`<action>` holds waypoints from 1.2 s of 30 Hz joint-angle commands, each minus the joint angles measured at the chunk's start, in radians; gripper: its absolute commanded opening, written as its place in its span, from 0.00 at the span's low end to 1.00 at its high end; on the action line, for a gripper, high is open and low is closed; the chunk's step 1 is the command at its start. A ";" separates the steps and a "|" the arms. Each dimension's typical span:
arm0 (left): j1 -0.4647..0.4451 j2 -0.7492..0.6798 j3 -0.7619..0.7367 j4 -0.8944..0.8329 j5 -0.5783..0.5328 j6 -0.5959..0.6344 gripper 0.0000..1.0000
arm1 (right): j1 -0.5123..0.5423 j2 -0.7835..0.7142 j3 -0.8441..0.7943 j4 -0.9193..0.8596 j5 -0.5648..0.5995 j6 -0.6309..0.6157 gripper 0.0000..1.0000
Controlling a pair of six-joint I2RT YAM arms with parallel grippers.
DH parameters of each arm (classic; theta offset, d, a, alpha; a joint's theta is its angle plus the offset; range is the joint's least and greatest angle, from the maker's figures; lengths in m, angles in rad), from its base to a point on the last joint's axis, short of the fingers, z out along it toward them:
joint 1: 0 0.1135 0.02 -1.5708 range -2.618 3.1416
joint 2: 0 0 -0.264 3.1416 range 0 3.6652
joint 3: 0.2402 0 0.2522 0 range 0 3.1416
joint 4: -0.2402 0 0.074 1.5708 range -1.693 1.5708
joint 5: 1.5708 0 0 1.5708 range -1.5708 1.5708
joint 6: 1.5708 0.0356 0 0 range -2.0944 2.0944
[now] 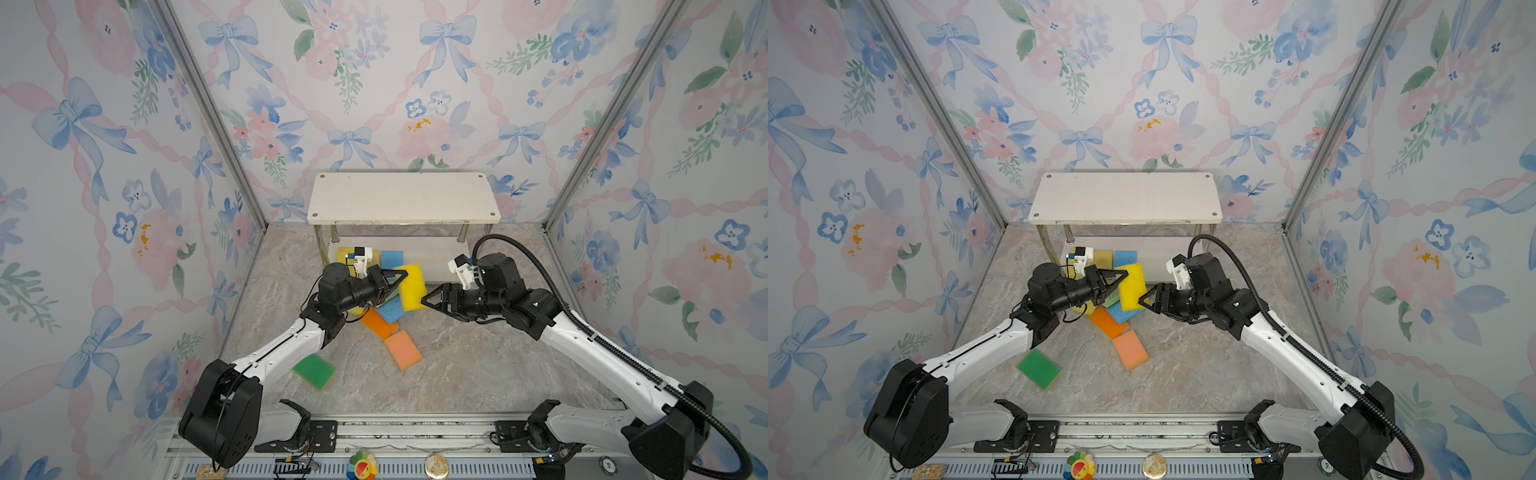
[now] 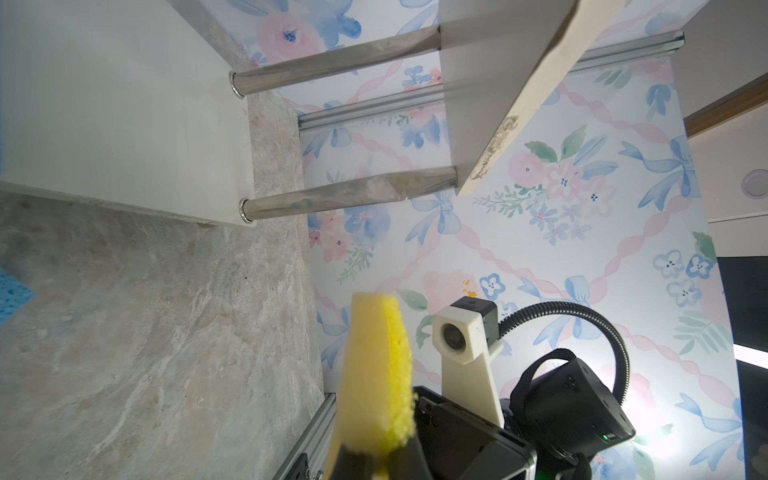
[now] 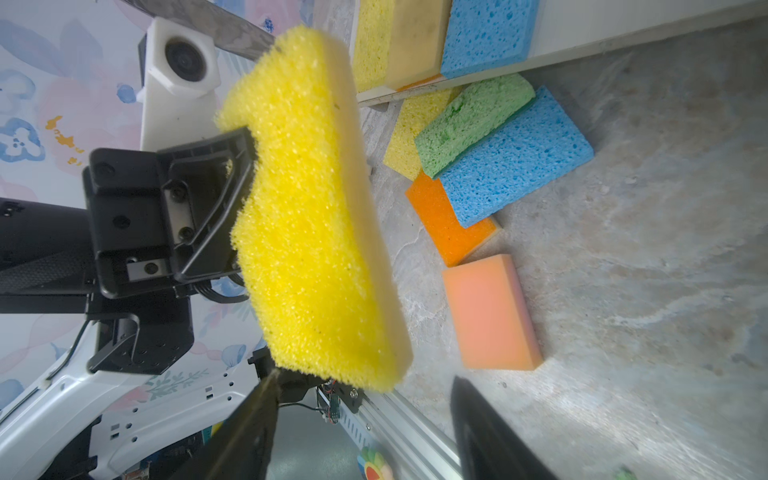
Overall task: Place and organize the cleaning sponges onto the shelf
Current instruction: 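Carry the yellow sponge toward the shelf past the left gripper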
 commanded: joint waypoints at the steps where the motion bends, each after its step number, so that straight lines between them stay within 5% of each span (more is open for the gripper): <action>1: -0.006 -0.015 -0.012 0.047 -0.008 -0.022 0.00 | 0.008 0.015 -0.009 0.073 -0.005 0.030 0.65; 9: -0.007 -0.067 -0.049 0.057 -0.031 -0.038 0.00 | 0.026 0.040 -0.007 0.113 -0.027 0.048 0.54; 22: -0.005 -0.069 -0.050 0.059 -0.049 -0.035 0.00 | 0.047 0.005 -0.038 0.094 -0.010 0.051 0.52; 36: -0.007 -0.052 -0.050 0.061 -0.040 -0.037 0.00 | 0.040 0.005 -0.040 0.105 0.012 0.056 0.15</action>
